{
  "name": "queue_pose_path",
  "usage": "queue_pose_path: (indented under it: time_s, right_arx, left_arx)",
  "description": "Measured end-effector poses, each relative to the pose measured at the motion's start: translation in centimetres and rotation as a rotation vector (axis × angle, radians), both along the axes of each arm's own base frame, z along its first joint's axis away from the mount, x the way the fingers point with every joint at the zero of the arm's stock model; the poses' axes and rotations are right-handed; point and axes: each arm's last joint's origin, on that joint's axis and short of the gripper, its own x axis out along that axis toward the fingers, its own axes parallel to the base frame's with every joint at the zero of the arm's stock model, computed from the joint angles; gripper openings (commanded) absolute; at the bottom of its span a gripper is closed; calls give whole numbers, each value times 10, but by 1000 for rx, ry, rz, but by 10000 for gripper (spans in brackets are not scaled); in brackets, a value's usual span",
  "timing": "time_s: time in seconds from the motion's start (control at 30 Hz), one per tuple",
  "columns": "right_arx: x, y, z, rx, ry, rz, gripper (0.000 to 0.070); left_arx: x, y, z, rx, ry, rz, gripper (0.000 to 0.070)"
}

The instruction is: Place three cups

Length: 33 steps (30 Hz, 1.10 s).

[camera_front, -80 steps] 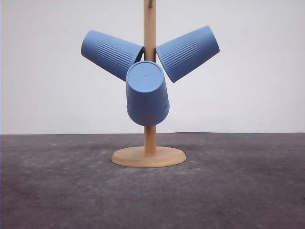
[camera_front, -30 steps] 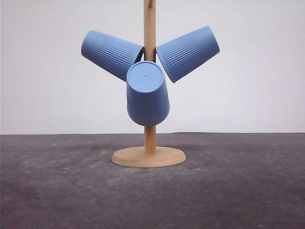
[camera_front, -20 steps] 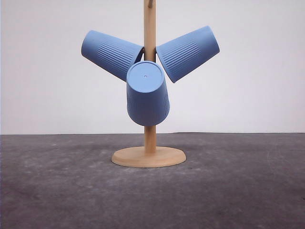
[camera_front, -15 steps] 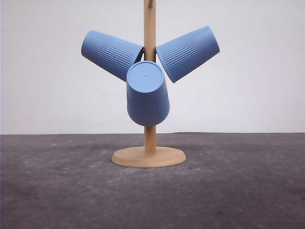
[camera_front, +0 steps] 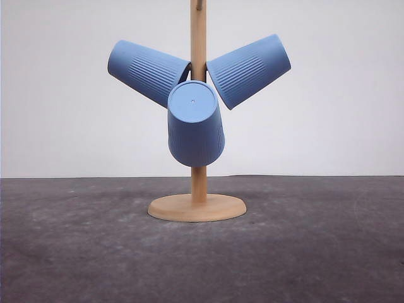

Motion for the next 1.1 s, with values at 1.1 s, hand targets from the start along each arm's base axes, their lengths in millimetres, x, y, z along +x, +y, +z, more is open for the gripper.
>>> queue_pose_path:
  time_s: [1.1]
  right_arx:
    - [0,0,0,0,0,0,12]
  left_arx:
    - [0,0,0,0,0,0,0]
